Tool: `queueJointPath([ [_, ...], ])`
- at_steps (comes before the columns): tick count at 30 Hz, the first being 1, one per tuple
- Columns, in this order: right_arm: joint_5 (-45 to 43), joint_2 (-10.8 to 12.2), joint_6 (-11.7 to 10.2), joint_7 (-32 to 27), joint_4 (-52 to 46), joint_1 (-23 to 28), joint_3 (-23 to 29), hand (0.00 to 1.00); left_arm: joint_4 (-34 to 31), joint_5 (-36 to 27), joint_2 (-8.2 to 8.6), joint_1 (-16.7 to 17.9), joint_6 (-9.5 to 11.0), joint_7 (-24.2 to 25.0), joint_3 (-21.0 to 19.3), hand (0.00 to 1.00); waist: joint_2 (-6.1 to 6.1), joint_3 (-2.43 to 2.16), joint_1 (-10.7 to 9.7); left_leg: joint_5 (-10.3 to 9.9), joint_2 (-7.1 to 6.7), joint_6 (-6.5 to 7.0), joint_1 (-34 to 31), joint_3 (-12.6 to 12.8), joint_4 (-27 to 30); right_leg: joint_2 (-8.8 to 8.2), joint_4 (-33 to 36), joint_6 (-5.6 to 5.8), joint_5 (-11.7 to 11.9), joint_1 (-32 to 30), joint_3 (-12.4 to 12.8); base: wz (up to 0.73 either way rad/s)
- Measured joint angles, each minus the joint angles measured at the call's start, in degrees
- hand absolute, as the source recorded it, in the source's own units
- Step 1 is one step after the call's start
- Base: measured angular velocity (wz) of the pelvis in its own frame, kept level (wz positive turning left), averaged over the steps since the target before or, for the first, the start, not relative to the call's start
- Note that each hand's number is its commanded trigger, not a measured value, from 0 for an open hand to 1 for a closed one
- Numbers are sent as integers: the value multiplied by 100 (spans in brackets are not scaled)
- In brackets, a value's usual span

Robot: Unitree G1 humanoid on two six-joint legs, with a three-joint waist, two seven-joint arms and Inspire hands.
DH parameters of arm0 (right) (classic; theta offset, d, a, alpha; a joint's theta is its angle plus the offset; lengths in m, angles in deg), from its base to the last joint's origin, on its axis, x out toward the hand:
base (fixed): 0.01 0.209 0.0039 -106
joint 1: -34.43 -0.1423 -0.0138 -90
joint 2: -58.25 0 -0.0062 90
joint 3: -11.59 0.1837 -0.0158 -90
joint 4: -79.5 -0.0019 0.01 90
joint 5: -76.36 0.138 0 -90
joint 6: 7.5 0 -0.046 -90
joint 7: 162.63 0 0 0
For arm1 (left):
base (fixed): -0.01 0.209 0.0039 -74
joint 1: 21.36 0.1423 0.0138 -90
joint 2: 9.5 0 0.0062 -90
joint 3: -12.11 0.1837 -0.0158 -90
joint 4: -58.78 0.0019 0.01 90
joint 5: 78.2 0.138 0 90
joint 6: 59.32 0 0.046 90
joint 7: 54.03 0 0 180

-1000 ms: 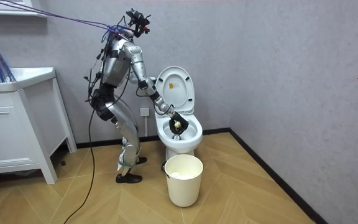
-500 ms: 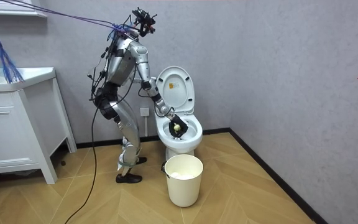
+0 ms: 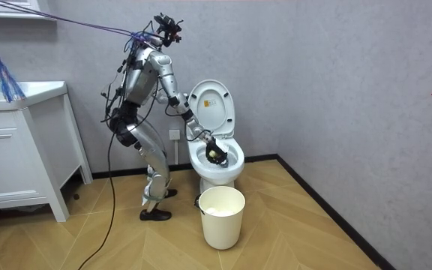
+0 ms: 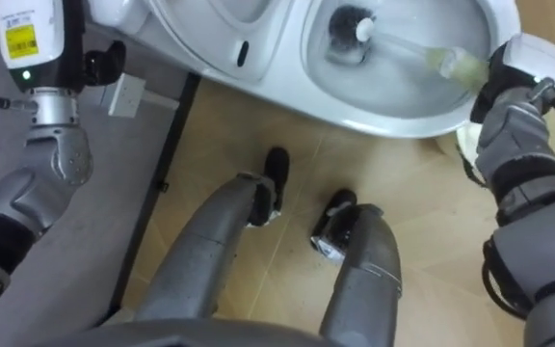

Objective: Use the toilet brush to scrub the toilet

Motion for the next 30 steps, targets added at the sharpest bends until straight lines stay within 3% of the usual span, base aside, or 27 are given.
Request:
queueJointPath([
  [6, -732, 139, 72, -10, -48, -21, 44, 100, 88, 196, 40, 73, -142, 172, -5, 0, 33, -11, -23, 13, 12, 52, 110, -9, -11, 19, 11, 20, 76, 98, 6, -6],
  [9, -1401, 235, 157, 43, -99, 46, 32, 100, 126, 252, 95, 84, -151, 368, -1, 0, 137, -34, 90, 4, 19, 44, 231, -34, -52, 46, -59, 28, 121, 226, -13, -3],
  [13, -2215, 198, 342, 294, -158, 154, -408, 100, 237, 238, 166, 103, -171, 474, 163, 0, 398, -56, 289, 12, 27, 27, 280, -72, -86, 102, -172, 81, 147, 316, -61, -1],
  [14, -2334, 167, 419, 374, -252, 232, -564, 100, 245, 243, 166, 98, -139, 520, 189, 0, 441, -79, 346, 30, 25, 18, 284, -76, -132, 104, -203, 69, 154, 316, -70, -4],
  [17, -2503, 31, 550, 532, -633, 404, -655, 100, 257, 211, 147, 165, -71, 545, 202, 0, 454, -88, 415, 35, 38, 8, 291, -77, -176, 140, -249, 51, 168, 311, -61, 0],
  [19, -2511, -16, 594, 611, -887, 471, -661, 100, 257, 102, 126, 191, 3, 536, 199, 0, 455, -89, 416, 45, 113, 10, 288, -87, -176, 201, -324, -21, 206, 344, -95, -2],
  [26, -2937, 43, 823, 722, -1682, 918, -624, 100, 152, -326, 50, 379, 252, 468, -30, 0, 468, -100, 352, -5, 302, -129, 284, -187, -233, 494, -729, -143, 275, 535, -266, -2],
  [30, -2973, 41, 919, 792, -1962, 1084, -617, 100, 151, -556, 43, 489, 320, 314, -65, 0, 469, -105, 258, -17, 312, -162, 292, -194, -234, 516, -782, -158, 270, 555, -275, 2],
])
